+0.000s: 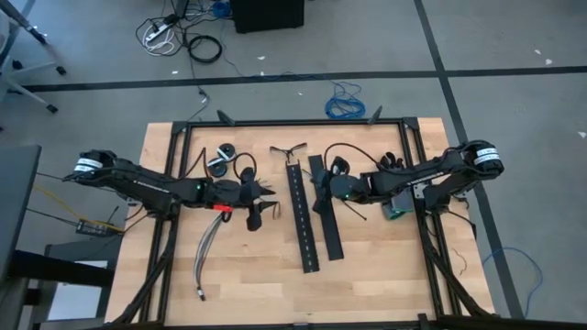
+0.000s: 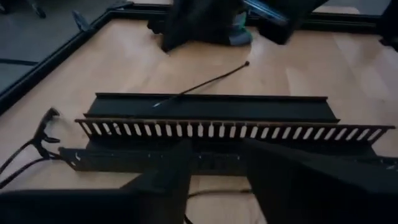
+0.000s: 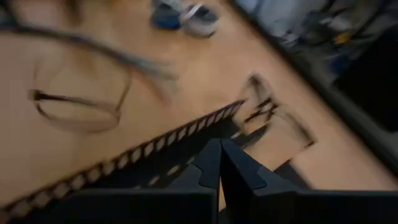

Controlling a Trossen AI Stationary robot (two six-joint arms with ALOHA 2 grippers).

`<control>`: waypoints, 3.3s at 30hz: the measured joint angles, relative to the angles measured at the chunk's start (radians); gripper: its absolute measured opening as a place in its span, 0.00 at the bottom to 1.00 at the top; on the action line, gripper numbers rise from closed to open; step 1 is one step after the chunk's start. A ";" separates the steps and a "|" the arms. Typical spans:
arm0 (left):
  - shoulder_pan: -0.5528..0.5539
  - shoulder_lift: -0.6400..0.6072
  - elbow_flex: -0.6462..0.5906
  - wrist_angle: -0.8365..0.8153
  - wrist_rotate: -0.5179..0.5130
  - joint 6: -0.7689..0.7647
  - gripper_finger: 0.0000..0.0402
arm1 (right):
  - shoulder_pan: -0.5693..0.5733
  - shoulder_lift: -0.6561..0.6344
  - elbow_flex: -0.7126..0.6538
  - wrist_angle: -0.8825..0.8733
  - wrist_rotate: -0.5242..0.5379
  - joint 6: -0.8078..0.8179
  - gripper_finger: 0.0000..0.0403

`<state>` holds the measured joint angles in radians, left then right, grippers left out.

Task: Ziptie cables
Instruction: Wrap the black zip tie on the cable

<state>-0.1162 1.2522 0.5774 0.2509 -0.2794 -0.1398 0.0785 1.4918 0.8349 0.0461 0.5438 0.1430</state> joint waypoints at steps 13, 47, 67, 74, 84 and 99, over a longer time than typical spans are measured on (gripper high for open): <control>0.000 -0.004 0.000 0.035 -0.069 0.059 0.48 | -0.217 0.048 -0.001 -0.168 -0.279 0.083 0.29; 0.000 -0.005 0.000 0.017 -0.112 0.105 0.48 | -0.276 0.215 0.010 -0.097 -0.381 0.038 0.01; -0.014 -0.226 -0.014 -0.144 -0.139 0.038 0.48 | -0.089 -0.198 0.032 -0.252 -0.119 0.081 0.00; -0.026 -0.226 -0.176 0.358 -0.082 0.123 0.48 | 0.020 -0.159 -0.061 0.333 -0.183 -0.034 0.00; -0.026 -0.170 -0.236 0.732 0.009 0.104 0.48 | 0.000 0.098 -0.049 0.873 -0.406 -0.078 0.00; 0.007 -0.066 -0.139 0.724 0.004 0.134 0.47 | -0.051 0.223 0.059 0.908 -0.548 -0.059 0.00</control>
<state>-0.1097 1.1858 0.4387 0.9747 -0.2752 -0.0058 0.0277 1.7149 0.8940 0.9540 -0.0040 0.0842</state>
